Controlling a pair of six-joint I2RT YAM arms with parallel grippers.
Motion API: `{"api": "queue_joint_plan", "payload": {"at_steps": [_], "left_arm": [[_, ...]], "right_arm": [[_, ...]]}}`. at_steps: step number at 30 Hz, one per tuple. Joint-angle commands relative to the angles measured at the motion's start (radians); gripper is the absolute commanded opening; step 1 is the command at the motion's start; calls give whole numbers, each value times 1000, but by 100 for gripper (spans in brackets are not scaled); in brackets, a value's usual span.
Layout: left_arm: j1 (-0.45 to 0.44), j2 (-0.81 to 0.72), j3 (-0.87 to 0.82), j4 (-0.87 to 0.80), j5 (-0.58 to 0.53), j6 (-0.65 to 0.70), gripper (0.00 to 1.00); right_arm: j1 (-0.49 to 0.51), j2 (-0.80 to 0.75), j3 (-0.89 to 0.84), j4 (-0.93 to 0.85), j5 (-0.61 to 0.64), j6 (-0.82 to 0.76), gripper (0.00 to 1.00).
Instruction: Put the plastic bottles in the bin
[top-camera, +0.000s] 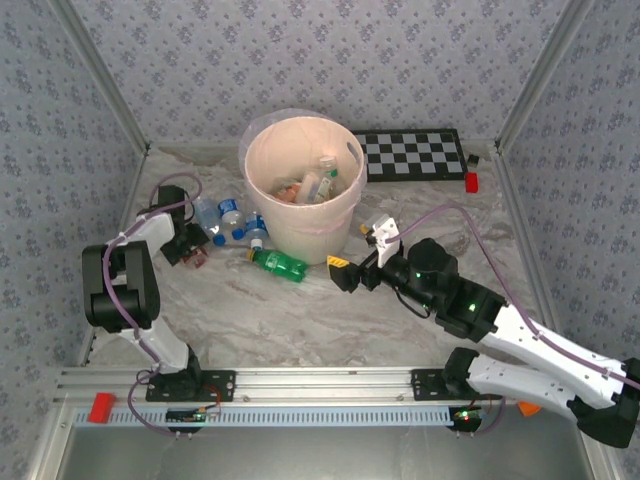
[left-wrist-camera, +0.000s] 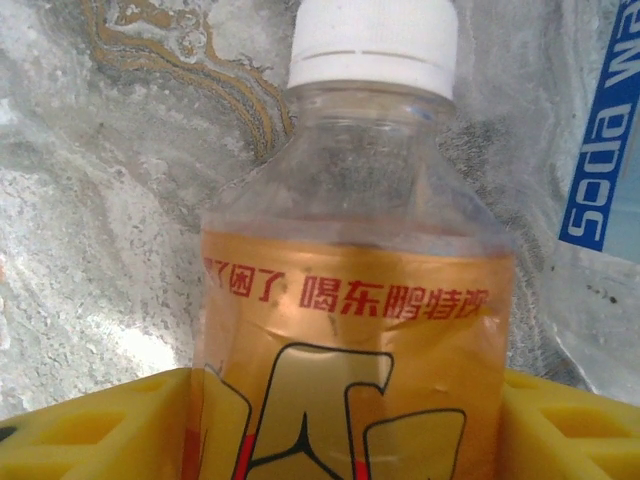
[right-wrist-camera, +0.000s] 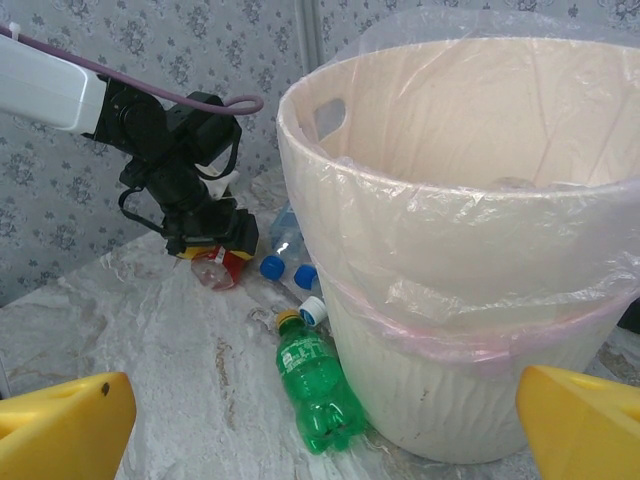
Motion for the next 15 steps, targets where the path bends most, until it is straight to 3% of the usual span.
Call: {"api": "queue_joint_plan", "payload": {"at_steps": [1,15], "left_arm": [[-3,-61,-3,-24,12,-21,66],[-65,-442,-99,-61,72,-89,64]], "right_arm": [[-6,-14,6,19,23,21,100],[-6,-12,67,-22,53,80,100]]}}
